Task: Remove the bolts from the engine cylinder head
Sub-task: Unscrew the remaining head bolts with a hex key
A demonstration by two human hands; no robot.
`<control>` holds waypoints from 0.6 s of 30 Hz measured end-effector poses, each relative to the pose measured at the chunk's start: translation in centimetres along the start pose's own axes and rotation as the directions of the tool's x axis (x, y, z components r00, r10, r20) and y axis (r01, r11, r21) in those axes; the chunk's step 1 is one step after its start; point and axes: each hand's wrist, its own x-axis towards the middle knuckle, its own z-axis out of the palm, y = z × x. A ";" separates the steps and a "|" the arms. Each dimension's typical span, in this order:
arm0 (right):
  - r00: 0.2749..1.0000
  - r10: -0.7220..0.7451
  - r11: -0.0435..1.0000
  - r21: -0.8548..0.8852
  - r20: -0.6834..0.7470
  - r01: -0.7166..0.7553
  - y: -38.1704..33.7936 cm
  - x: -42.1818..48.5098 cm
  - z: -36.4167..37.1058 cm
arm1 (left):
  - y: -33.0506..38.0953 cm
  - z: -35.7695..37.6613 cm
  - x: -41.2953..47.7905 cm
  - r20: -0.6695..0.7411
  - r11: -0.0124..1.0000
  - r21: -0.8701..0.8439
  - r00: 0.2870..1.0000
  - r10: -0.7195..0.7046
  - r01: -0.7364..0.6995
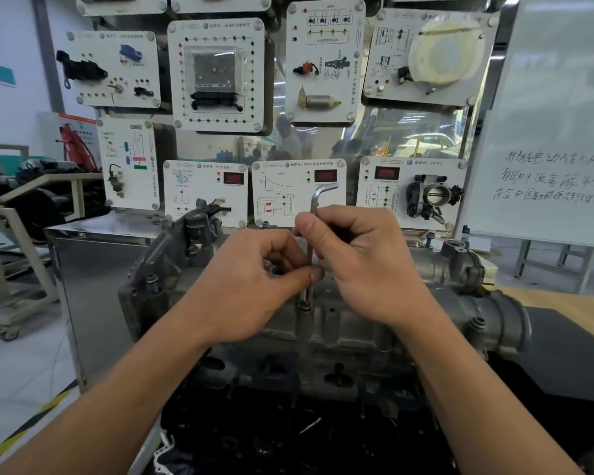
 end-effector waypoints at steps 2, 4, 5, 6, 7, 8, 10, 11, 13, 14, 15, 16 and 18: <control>0.999 -0.001 1.000 0.009 0.034 0.001 0.1 0.1 -0.4 | 0.2 -0.3 0.0 0.084 1.000 0.026 0.996 -0.010 0.007; 0.998 0.003 1.000 0.013 0.065 -0.003 0.2 0.3 -0.6 | 0.5 -0.4 0.1 0.144 0.997 0.076 0.990 -0.005 -0.006; 0.998 0.006 1.000 0.007 0.067 -0.007 0.3 0.3 -0.7 | 0.6 -0.3 0.1 0.139 0.995 0.094 0.990 0.000 -0.013; 0.998 0.012 1.000 -0.007 0.061 -0.011 0.4 0.4 -0.6 | 0.8 0.0 0.0 0.106 0.996 0.091 0.994 0.009 -0.019; 0.999 0.018 1.000 -0.023 0.046 -0.017 0.4 0.5 -0.5 | 0.9 0.3 -0.1 0.058 0.997 0.077 0.998 0.012 -0.016; 0.999 0.026 0.999 -0.030 0.022 -0.025 0.3 0.5 -0.3 | 0.9 0.7 -0.2 0.011 0.998 0.062 1.000 -0.001 0.000; 0.995 0.071 0.997 0.001 -0.063 -0.071 0.1 0.4 0.2 | 0.9 1.2 -0.3 -0.048 0.999 0.016 0.998 -0.041 0.042; 0.986 0.124 0.992 0.051 -0.108 -0.119 0.0 0.4 0.5 | 0.9 1.4 -0.4 -0.063 0.999 -0.013 0.997 -0.052 0.051; 0.945 0.287 0.945 0.207 -0.157 -0.253 -0.5 0.4 1.0 | 0.9 1.6 -0.5 -0.081 0.997 -0.056 0.995 -0.055 0.051; 0.912 0.382 0.899 0.290 -0.148 -0.329 -0.7 0.5 1.1 | 1.0 1.7 -0.5 -0.086 0.996 -0.073 0.995 -0.053 0.047; 0.878 0.465 0.845 0.354 -0.114 -0.401 -1.0 0.7 1.2 | 1.0 1.8 -0.6 -0.090 0.995 -0.088 0.994 -0.055 0.047; 0.847 0.527 0.793 0.397 -0.067 -0.462 -1.3 0.8 1.1 | 1.0 1.8 -0.6 -0.092 0.994 -0.096 0.994 -0.056 0.047; 0.794 0.608 0.686 0.481 0.034 -0.546 -1.6 1.2 0.9 | 1.0 2.0 -0.7 -0.106 0.996 -0.085 0.994 -0.039 0.030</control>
